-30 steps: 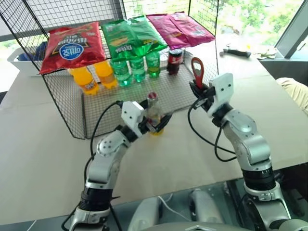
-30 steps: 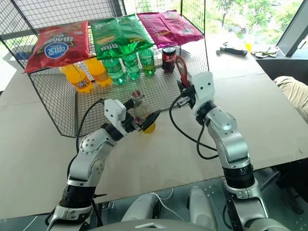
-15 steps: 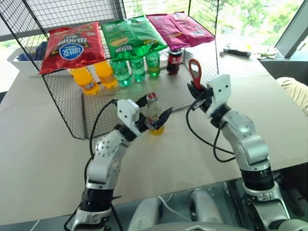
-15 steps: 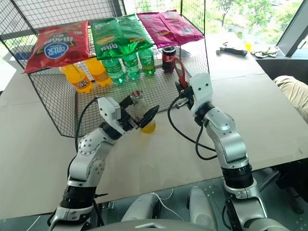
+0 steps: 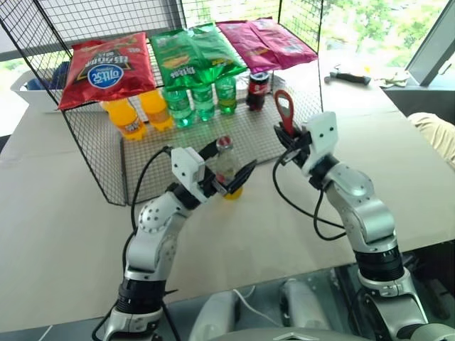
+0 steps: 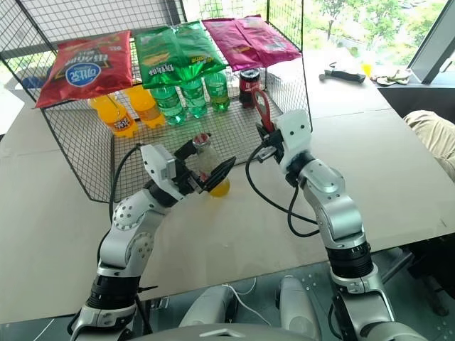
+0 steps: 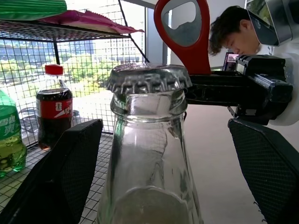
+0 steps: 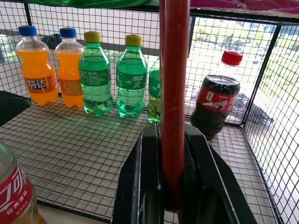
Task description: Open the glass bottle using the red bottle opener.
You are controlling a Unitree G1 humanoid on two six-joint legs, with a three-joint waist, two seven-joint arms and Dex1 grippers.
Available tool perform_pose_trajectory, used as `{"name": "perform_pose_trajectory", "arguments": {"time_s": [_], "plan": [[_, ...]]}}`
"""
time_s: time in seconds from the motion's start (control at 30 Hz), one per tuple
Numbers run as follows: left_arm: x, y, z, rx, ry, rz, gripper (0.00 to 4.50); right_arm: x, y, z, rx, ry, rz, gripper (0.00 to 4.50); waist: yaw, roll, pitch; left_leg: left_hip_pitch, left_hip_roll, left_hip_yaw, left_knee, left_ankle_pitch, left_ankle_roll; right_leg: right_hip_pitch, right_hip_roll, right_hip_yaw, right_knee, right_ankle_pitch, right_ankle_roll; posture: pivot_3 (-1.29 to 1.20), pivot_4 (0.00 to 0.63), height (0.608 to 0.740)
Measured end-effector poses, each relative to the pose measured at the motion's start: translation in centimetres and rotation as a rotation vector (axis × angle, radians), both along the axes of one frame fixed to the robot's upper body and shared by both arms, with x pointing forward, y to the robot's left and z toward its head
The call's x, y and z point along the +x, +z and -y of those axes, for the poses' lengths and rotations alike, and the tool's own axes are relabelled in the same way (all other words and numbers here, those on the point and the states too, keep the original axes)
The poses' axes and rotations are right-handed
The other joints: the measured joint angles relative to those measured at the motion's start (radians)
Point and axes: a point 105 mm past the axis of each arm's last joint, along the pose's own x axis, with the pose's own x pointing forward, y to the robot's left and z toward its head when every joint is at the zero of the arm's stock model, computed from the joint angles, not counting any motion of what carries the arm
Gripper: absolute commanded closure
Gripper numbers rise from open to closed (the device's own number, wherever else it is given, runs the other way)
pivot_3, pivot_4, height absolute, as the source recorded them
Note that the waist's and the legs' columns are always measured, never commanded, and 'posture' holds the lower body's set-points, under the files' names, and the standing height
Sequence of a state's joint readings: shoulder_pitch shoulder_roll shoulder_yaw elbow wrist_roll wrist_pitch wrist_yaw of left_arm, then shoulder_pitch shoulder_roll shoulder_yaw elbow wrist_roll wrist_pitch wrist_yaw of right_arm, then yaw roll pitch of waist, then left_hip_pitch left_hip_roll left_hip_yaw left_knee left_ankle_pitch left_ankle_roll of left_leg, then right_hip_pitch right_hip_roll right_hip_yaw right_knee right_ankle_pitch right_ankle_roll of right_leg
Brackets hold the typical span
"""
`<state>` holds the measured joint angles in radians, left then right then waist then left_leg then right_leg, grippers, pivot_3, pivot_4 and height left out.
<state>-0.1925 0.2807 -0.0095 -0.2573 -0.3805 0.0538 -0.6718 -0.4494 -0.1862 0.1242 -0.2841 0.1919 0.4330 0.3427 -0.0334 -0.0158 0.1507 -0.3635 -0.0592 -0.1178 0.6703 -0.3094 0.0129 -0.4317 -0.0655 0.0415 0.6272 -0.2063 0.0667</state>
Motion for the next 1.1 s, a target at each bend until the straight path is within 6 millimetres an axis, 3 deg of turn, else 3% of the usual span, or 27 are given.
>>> {"name": "perform_pose_trajectory", "arguments": {"time_s": [0.17,0.3,0.33,0.37,0.4,0.43,0.5,0.87,1.1], "plan": [[0.0,0.1,0.0,-0.001,0.001,0.006,0.08,0.0,-0.1,-0.3,-0.001,0.006,-0.003,4.5,0.0,0.0,0.0,0.0,0.0,0.0,0.0,0.0,0.0,0.0,0.0,0.0,0.0,0.0,0.0,0.0,0.15,0.74],[0.1,0.3,-0.2,-0.007,0.02,0.017,1.0,0.0,-0.3,-0.3,-0.003,0.006,-0.011,4.5,0.0,0.0,0.0,0.0,0.0,0.0,0.0,0.0,0.0,0.0,0.0,0.0,0.0,0.0,0.0,0.0,0.15,0.74],[0.1,0.3,-0.3,-0.011,0.025,0.017,1.46,0.0,-0.3,-0.3,-0.003,0.007,-0.011,4.5,0.0,0.0,0.0,0.0,0.0,0.0,0.0,0.0,0.0,0.0,0.0,0.0,0.0,0.0,0.0,0.0,0.15,0.74],[0.1,0.3,-0.3,-0.012,0.028,0.017,1.64,0.0,-0.3,-0.3,-0.004,0.007,-0.011,4.5,0.0,0.0,0.0,0.0,0.0,0.0,0.0,0.0,0.0,0.0,0.0,0.0,0.0,0.0,0.0,0.0,0.15,0.74],[0.1,0.3,-0.4,-0.013,0.031,0.018,2.28,0.0,-0.3,-0.3,-0.004,0.007,-0.011,4.5,0.0,0.0,0.0,0.0,0.0,0.0,0.0,0.0,0.0,0.0,0.0,0.0,0.0,0.0,0.0,0.0,0.15,0.74],[0.1,0.4,-0.4,-0.014,0.033,0.021,2.62,0.0,-0.3,-0.3,-0.004,0.008,-0.011,4.5,0.0,0.0,0.0,0.0,0.0,0.0,0.0,0.0,0.0,0.0,0.0,0.0,0.0,0.0,0.0,0.0,0.15,0.74],[0.2,0.9,-0.5,-0.024,0.036,0.047,3.05,0.0,-0.4,-0.4,-0.004,0.01,-0.013,4.5,0.001,0.0,-0.001,0.0,0.0,0.0,0.0,0.0,0.0,0.0,0.0,0.0,0.0,0.0,0.0,0.0,0.15,0.74],[0.1,1.2,-0.5,-0.031,0.036,0.065,3.26,0.0,-0.4,-0.6,-0.01,0.022,-0.011,4.5,0.001,0.0,-0.001,0.001,0.0,0.0,0.0,0.0,0.0,0.001,0.0,0.0,0.0,0.0,0.0,0.0,0.15,0.74],[-0.2,1.1,-0.8,-0.001,0.039,0.067,3.26,-0.5,-0.5,-1.8,-0.059,0.069,0.014,4.5,-0.001,0.0,-0.003,0.002,0.0,0.0,0.0,0.0,0.0,0.001,0.0,0.0,0.0,0.0,0.0,0.0,0.15,0.74]]}}
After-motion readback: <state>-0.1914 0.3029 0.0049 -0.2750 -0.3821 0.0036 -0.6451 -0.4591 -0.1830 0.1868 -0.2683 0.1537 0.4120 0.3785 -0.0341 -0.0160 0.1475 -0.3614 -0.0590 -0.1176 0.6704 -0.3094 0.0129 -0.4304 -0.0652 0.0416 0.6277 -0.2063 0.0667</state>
